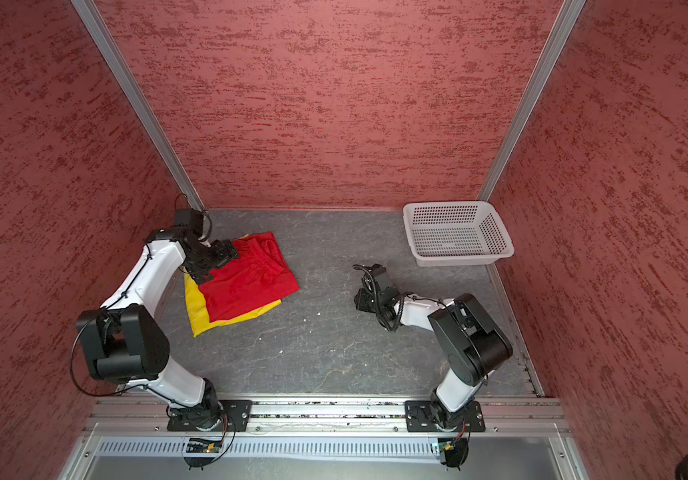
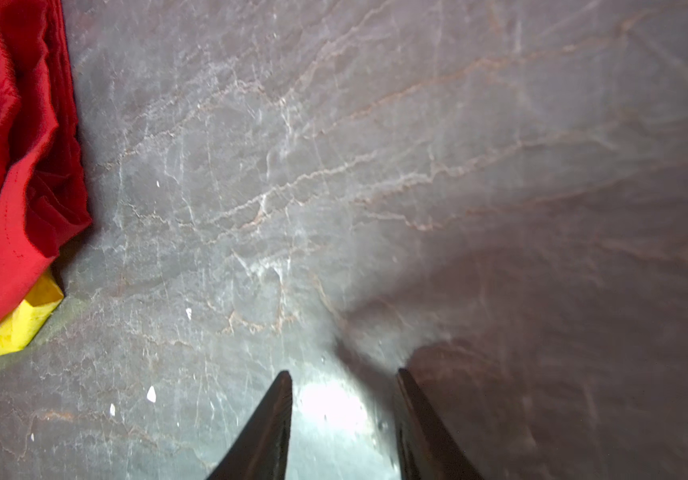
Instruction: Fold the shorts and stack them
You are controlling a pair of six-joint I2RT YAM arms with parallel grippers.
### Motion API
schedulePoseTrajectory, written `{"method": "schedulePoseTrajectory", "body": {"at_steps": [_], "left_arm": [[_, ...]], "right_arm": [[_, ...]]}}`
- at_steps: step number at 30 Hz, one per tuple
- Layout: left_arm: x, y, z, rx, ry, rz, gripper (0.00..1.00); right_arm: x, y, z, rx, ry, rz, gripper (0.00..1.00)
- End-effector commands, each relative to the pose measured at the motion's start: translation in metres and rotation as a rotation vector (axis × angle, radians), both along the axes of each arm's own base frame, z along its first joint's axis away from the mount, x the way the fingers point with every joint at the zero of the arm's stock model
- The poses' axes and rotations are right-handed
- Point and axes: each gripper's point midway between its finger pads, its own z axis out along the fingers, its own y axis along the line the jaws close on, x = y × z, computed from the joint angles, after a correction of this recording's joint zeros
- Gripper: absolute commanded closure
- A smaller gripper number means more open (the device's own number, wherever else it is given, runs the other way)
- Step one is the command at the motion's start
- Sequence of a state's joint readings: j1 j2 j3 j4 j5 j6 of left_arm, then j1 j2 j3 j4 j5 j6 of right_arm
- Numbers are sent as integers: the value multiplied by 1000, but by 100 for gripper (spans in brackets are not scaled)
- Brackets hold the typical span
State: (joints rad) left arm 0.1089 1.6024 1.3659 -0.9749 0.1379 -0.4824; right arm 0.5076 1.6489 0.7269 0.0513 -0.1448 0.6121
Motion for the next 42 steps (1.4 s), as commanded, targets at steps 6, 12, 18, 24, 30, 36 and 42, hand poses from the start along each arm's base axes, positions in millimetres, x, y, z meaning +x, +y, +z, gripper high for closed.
{"method": "schedulePoseTrajectory", "body": {"at_steps": [6,12,18,24,30,36,42], "left_arm": [[-23,-18,-52,-4,65,29,53],[-37,-15,-108,-12,157,77,67],[-17,-7,-134,-16,194,81,71],[23,5,-134,6,199,49,69],[65,12,-118,11,130,29,65],[84,3,-93,16,73,-13,64],[75,-18,-31,75,-39,-81,47]], "right_arm": [[-3,0,12,24,14,-12,66],[0,7,11,52,30,-9,67],[0,11,6,61,50,-3,68],[3,15,-2,61,71,2,69],[10,21,-5,70,80,6,69],[14,26,-6,75,84,15,69],[20,25,15,66,47,17,69]]}}
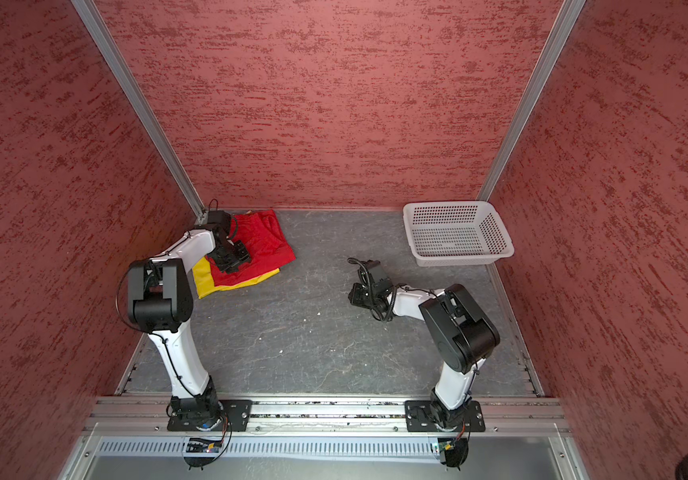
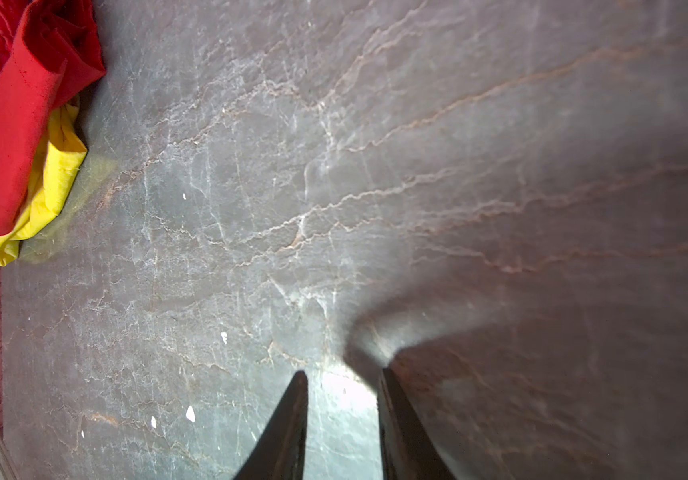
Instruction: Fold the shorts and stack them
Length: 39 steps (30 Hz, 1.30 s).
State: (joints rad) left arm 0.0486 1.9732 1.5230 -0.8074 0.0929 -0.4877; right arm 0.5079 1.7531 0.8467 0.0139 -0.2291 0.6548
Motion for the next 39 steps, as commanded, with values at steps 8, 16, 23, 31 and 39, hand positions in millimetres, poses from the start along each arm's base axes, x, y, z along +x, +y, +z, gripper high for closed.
{"method": "schedulePoseTrajectory", "body": {"at_steps": [8,16,23,31,39], "left_arm": [[-47,-27,195,146,-498,-126,0],[-106,-20,248,194,-889,-79,1],[-137,-12,241,160,-1118,15,1],[-122,7,170,351,-1001,9,0],[-119,21,122,459,-987,-12,0]], "right_arm": [[18,-23,92,-89,-223,-43,59],[13,-77,197,-204,-524,-183,4],[-12,-137,255,-278,-748,-404,1],[-36,-181,259,-471,-1036,-489,1],[-31,-197,203,-607,-923,-493,1]]}}
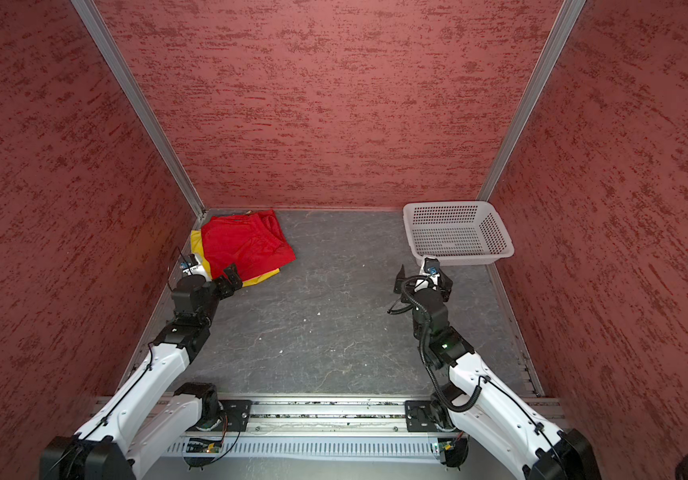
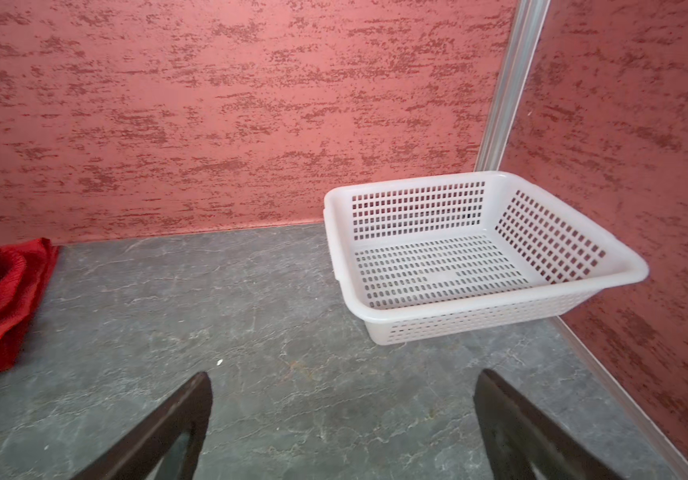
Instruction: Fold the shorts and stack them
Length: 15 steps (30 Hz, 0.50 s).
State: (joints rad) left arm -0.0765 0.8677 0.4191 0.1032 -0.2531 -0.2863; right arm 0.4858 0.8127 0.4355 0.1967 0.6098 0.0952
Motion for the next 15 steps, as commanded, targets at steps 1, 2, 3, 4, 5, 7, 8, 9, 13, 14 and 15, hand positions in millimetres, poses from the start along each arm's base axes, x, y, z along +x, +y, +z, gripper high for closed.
{"method": "schedulePoseTrajectory", "body": {"at_steps": [1,2,3,4,5,7,8,9,13,14,15], "left_arm": [[0,11,7,69,-111,16,0],[-1,14,3,79,-114,21,1],[-1,16,-2,87,-108,27,0],[-1,20,-6,92,-101,36,0],[0,23,-10,95,-97,34,0],[6,25,-22,86,-88,13,0],[11,28,-26,82,-93,10,0],[14,31,-33,80,-79,18,1],[36,36,-46,96,-18,15,0],[40,37,-46,95,-18,18,0],[42,39,-47,92,-23,22,0]], "right_arm": [[6,-14,-9,-50,10,-76,1],[8,-15,-18,-67,30,-81,1],[9,-17,-25,-74,40,-89,1],[10,-21,-35,-77,48,-102,1],[12,-25,-42,-61,51,-117,1],[18,-31,-46,-37,72,-129,1],[22,-34,-46,-25,69,-131,1],[25,-38,-46,-16,66,-139,1],[38,-57,-52,-54,62,-201,1],[40,-64,-61,-58,74,-228,1],[41,-69,-69,-54,89,-242,1]]}}
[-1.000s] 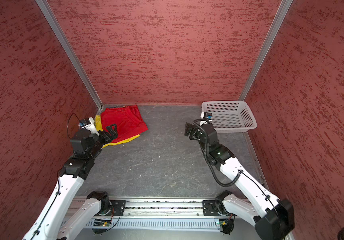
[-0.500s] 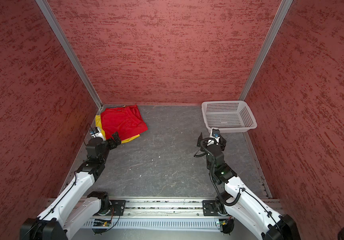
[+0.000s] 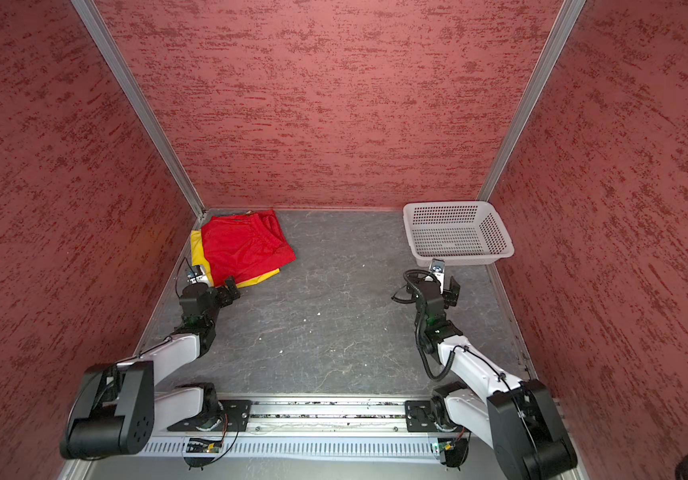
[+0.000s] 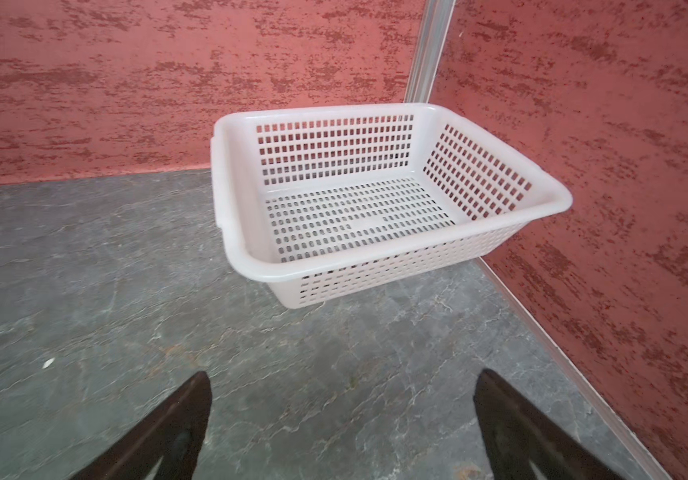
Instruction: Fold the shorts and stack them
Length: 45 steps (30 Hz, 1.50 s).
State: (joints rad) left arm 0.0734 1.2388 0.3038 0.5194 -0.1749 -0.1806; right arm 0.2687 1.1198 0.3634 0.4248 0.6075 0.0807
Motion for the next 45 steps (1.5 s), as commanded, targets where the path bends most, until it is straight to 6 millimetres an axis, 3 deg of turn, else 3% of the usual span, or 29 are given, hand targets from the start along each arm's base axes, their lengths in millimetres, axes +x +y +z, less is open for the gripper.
{"method": "schedulePoseTrajectory", "body": {"at_steps": [1,2,4,8,15,20,25,27,32,36,45], "left_arm": [[22,5,32,20,-124,-16,0],[24,7,31,10,-129,-18,1],[27,9,32,-22,-151,-36,1],[26,11,31,-27,-219,-55,0],[38,-1,27,-5,-158,-107,1],[38,-4,28,-2,-164,-122,0],[39,-29,28,34,-193,-263,0],[42,-33,18,52,-192,-269,0],[54,-51,10,95,-131,-333,0],[55,-52,10,93,-136,-338,0],[54,-51,9,92,-133,-335,0]], "right_arm": [[11,-15,-5,29,-44,-47,1],[12,-19,-18,46,-32,-50,1],[16,-24,-23,64,4,-66,1],[21,-31,-18,82,-44,-85,1],[38,-47,-18,104,-50,-119,1],[47,-45,-15,102,-78,-88,1],[50,-34,-8,67,-105,13,1],[42,-32,0,35,-163,43,1],[14,-41,-8,71,-324,72,1],[46,-29,-23,125,-184,218,1],[46,-22,-22,115,-190,264,1]]}}
